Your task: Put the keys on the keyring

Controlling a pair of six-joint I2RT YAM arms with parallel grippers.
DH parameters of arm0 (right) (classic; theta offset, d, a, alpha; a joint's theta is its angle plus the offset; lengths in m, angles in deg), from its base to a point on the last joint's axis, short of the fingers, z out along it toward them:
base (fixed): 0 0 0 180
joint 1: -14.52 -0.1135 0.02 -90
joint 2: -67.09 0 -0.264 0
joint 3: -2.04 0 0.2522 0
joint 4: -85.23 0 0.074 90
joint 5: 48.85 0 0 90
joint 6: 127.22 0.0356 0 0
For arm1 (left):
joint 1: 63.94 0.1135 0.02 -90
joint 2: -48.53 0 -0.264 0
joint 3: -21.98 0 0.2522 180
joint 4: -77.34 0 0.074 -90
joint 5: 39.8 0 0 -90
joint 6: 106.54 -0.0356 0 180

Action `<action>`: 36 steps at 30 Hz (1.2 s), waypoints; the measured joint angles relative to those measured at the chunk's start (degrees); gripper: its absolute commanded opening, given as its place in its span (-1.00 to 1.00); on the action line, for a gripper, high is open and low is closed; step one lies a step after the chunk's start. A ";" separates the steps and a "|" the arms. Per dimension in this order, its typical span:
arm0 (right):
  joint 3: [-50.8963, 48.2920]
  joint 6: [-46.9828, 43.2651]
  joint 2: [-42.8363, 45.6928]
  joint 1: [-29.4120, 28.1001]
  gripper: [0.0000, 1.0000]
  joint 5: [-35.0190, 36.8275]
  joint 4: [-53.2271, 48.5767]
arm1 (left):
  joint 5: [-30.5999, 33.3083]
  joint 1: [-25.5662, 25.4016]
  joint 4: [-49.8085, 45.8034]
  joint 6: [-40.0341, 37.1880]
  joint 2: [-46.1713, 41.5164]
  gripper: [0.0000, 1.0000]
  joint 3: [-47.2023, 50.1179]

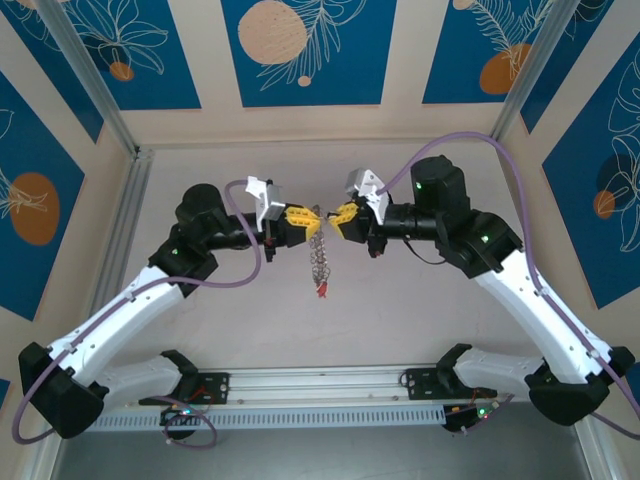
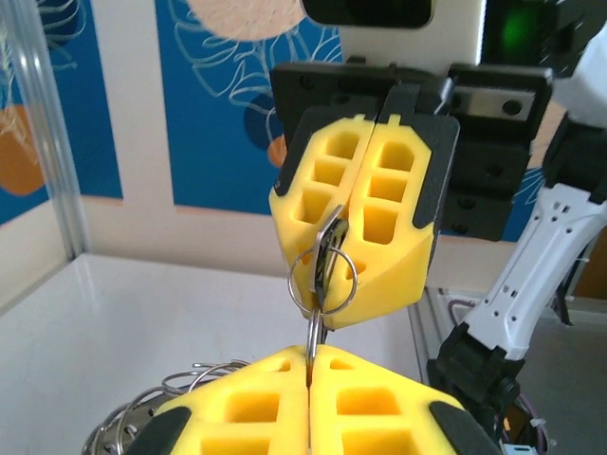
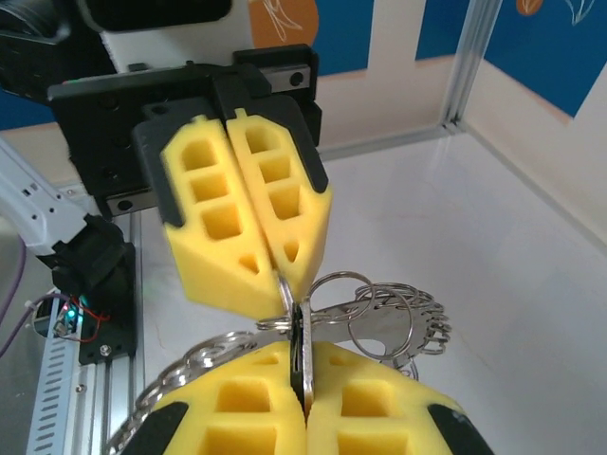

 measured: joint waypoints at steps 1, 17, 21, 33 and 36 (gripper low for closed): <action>0.26 0.09 -0.79 -0.13 -1.00 0.46 -0.39 | 0.66 0.15 -0.52 -0.37 0.00 -0.46 0.55; 2.95 2.54 -19.34 -0.37 -1.00 8.61 -1.44 | 18.38 9.38 -12.41 1.49 -5.84 1.00 10.93; 3.56 3.28 -23.82 -0.20 -1.00 8.15 0.11 | 22.45 10.36 -13.11 1.66 -8.07 1.00 11.15; 3.17 10.23 -31.89 6.38 -1.00 3.56 8.85 | 28.46 11.41 -15.26 1.66 -7.87 1.00 11.19; 0.07 12.24 -31.98 8.83 -1.00 2.75 9.79 | 28.65 11.41 -15.17 1.60 -7.87 1.00 11.54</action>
